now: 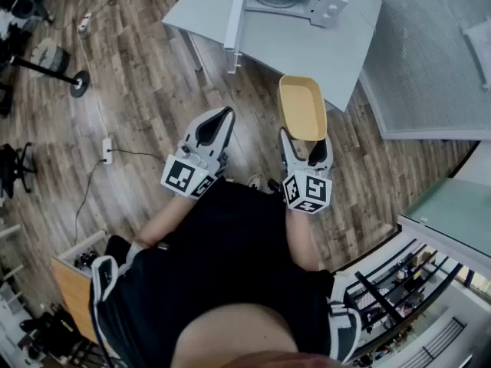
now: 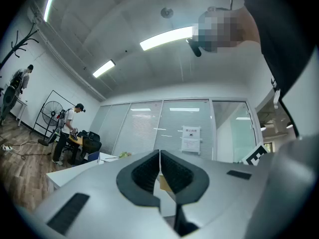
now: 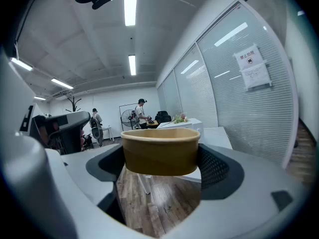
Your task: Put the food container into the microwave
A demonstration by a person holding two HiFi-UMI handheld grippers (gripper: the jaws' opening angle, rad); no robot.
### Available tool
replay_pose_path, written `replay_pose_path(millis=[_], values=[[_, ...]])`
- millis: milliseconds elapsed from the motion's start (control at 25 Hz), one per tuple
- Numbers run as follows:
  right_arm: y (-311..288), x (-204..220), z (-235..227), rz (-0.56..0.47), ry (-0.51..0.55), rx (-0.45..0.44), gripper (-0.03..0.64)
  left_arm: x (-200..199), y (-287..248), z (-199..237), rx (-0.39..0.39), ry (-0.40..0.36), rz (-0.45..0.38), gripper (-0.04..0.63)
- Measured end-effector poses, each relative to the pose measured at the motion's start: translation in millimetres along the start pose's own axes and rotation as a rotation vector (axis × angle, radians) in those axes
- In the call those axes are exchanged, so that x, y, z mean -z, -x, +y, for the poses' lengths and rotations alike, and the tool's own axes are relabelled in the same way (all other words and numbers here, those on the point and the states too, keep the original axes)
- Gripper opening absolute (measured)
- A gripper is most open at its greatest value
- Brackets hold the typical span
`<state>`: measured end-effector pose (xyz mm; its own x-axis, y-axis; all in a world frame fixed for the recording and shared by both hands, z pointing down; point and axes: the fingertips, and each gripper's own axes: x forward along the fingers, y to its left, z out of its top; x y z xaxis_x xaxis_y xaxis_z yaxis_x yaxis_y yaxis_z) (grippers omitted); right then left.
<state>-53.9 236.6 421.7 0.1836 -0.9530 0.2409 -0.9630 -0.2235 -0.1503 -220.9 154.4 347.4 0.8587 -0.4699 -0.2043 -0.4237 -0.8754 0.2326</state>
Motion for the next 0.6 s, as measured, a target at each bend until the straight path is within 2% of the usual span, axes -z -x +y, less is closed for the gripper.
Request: replay_pose_path(millis=[600], values=[[-16.5,-3.5,17.9,-0.011,-0.027,0.011,0.476,-4.5,1.7,23.6,0.033,0.013,-0.001,0.026]])
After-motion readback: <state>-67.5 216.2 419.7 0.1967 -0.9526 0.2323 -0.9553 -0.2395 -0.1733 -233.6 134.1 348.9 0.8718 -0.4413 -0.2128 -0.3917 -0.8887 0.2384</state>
